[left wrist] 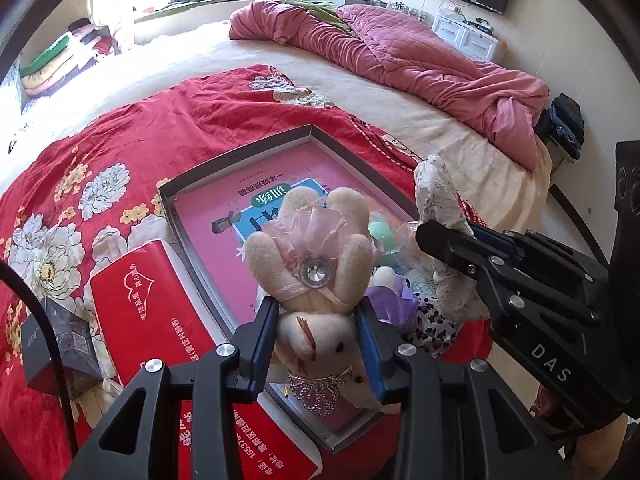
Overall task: Organize soft objects
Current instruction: 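Carry the bunny with the left tool while the right tool carries the scrunchie to the tray, then lower and release the bunny in the tray with the left tool while the right tool releases the scrunchie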
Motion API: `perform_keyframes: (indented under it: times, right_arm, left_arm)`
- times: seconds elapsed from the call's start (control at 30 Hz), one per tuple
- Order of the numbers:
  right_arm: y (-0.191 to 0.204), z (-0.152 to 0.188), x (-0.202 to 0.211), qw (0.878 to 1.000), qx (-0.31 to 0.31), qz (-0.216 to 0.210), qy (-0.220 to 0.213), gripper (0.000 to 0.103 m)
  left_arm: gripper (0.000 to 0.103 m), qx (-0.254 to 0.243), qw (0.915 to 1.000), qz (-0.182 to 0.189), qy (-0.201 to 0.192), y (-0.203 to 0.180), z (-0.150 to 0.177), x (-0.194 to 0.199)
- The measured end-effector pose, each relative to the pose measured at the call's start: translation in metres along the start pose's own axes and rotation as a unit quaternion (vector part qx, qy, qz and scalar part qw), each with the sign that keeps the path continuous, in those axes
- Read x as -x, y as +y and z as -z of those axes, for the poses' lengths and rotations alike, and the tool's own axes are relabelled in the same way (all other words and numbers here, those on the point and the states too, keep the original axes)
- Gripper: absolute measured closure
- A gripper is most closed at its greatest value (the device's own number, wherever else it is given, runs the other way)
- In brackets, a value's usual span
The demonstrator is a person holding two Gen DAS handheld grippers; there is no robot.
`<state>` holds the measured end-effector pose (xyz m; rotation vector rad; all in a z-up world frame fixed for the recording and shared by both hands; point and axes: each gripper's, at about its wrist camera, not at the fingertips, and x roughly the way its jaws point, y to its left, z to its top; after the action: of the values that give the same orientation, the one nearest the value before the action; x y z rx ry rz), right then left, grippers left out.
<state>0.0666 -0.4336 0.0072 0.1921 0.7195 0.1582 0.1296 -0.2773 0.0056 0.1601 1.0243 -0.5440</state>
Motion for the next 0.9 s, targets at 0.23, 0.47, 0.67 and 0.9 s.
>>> perform_keyframes:
  times: [0.23, 0.47, 0.67, 0.9]
  right_arm:
    - [-0.003, 0.003, -0.017, 1.0, -0.01, -0.013, 0.013, 0.084]
    - [-0.007, 0.008, -0.027, 0.999, -0.023, -0.03, 0.016, 0.081]
    - [-0.006, 0.01, -0.029, 0.999, -0.025, -0.041, 0.02, 0.069]
    - [-0.006, 0.008, -0.023, 0.999, -0.015, -0.026, 0.013, 0.061]
  left_arm:
    - [0.064, 0.006, 1.0, -0.001, 0.003, 0.006, -0.003, -0.006]
    - [0.064, 0.008, 1.0, 0.0, 0.004, 0.007, -0.004, -0.007]
    - [0.064, 0.009, 1.0, 0.001, 0.004, 0.007, -0.004, -0.008]
    - [0.064, 0.01, 1.0, 0.002, 0.002, 0.008, -0.004, -0.007]
